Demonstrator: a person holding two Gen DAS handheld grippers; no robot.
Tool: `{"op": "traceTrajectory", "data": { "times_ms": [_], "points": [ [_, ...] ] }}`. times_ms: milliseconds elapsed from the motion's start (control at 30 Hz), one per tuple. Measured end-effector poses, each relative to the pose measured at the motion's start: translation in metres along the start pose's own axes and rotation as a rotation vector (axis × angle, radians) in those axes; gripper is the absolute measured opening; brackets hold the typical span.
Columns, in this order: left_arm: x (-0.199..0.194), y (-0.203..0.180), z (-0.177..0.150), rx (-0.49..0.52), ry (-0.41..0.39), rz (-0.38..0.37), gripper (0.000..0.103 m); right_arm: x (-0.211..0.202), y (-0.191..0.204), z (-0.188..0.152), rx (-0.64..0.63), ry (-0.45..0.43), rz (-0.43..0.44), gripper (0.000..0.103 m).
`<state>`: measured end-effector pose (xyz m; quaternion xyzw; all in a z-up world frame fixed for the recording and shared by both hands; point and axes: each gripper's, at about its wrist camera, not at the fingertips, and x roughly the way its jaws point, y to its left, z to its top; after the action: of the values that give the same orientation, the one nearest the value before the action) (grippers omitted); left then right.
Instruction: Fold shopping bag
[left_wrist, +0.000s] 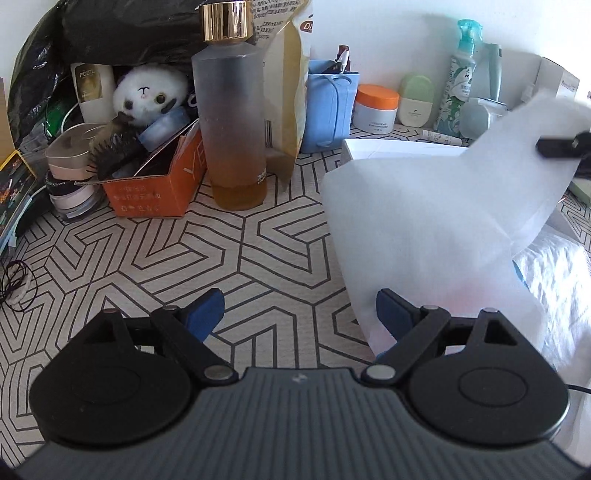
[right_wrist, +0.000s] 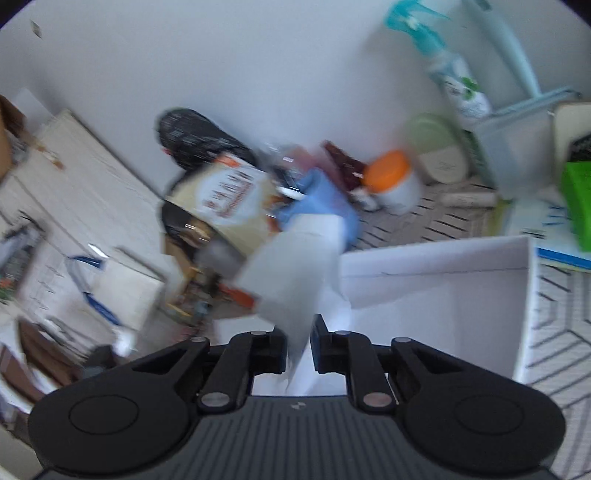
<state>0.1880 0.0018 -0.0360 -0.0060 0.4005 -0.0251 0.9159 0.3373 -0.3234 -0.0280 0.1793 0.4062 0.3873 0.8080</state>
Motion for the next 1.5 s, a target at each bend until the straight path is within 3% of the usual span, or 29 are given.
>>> {"op": "traceTrajectory", "data": {
  "times_ms": [67, 100, 133, 167, 233, 300, 367, 433, 500, 600, 733, 833, 900, 933, 967, 1000, 1133, 1200, 1300, 1400, 1500],
  "points": [
    [0.004, 0.000, -0.001, 0.002, 0.018, 0.014, 0.090, 0.009, -0.016, -0.004, 0.046, 0.036, -0.090, 0.029],
    [0.006, 0.001, -0.001, 0.006, 0.024, 0.023, 0.090, 0.010, -0.020, -0.006, 0.061, 0.036, -0.094, 0.030],
    [0.007, 0.001, -0.001, 0.007, 0.031, 0.031, 0.090, 0.007, -0.020, -0.007, 0.070, 0.021, -0.086, 0.038],
    [0.007, 0.002, -0.001, 0.004, 0.033, 0.027, 0.090, 0.002, -0.018, -0.009, 0.079, 0.006, -0.087, 0.054],
    [0.002, 0.005, 0.000, -0.013, 0.028, -0.028, 0.090, -0.012, -0.007, -0.012, 0.065, -0.019, -0.111, 0.063],
    [-0.004, 0.009, 0.002, -0.029, 0.023, -0.091, 0.090, -0.031, 0.010, -0.019, 0.020, -0.036, -0.122, 0.064],
    [-0.019, 0.016, 0.003, -0.044, 0.011, -0.209, 0.090, -0.056, 0.027, -0.032, -0.014, -0.049, -0.149, 0.076],
    [-0.037, 0.021, 0.001, -0.054, -0.021, -0.302, 0.090, -0.082, 0.042, -0.048, -0.021, -0.053, -0.197, 0.081],
    [-0.056, 0.025, -0.002, -0.057, -0.055, -0.387, 0.090, -0.103, 0.052, -0.071, 0.003, -0.026, -0.246, 0.081],
    [-0.082, 0.018, -0.012, -0.008, -0.085, -0.446, 0.090, -0.125, 0.059, -0.115, 0.005, 0.019, -0.299, 0.081],
    [-0.097, -0.001, -0.034, 0.054, -0.056, -0.467, 0.090, -0.136, 0.057, -0.168, -0.018, 0.008, -0.369, 0.079],
    [-0.098, -0.018, -0.051, 0.103, -0.018, -0.442, 0.090, -0.136, 0.053, -0.197, -0.031, -0.025, -0.412, 0.076],
    [-0.097, -0.028, -0.060, 0.131, 0.000, -0.419, 0.090, -0.132, 0.051, -0.208, -0.051, -0.032, -0.425, 0.064],
    [-0.095, -0.032, -0.064, 0.142, 0.009, -0.413, 0.090, -0.128, 0.050, -0.213, -0.059, -0.034, -0.431, 0.043],
    [-0.094, -0.034, -0.067, 0.145, 0.017, -0.409, 0.090, -0.126, 0.051, -0.219, -0.058, -0.043, -0.444, 0.014],
    [-0.093, -0.036, -0.069, 0.143, 0.026, -0.406, 0.090, -0.127, 0.052, -0.225, -0.053, -0.062, -0.453, 0.003],
    [-0.099, -0.038, -0.080, 0.149, 0.030, -0.388, 0.090, -0.153, 0.070, -0.247, -0.050, -0.184, -0.476, 0.003],
    [-0.103, -0.041, -0.087, 0.169, 0.034, -0.379, 0.090, -0.161, 0.076, -0.259, -0.066, -0.196, -0.526, 0.003],
    [-0.105, -0.049, -0.097, 0.193, 0.053, -0.390, 0.090, -0.164, 0.072, -0.271, -0.033, -0.195, -0.520, 0.003],
    [-0.098, -0.060, -0.106, 0.213, 0.083, -0.388, 0.090, -0.160, 0.071, -0.278, -0.072, -0.249, -0.581, 0.014],
    [-0.092, -0.071, -0.113, 0.250, 0.100, -0.337, 0.090, -0.159, 0.069, -0.281, -0.111, -0.290, -0.627, 0.025]
  ]
}}
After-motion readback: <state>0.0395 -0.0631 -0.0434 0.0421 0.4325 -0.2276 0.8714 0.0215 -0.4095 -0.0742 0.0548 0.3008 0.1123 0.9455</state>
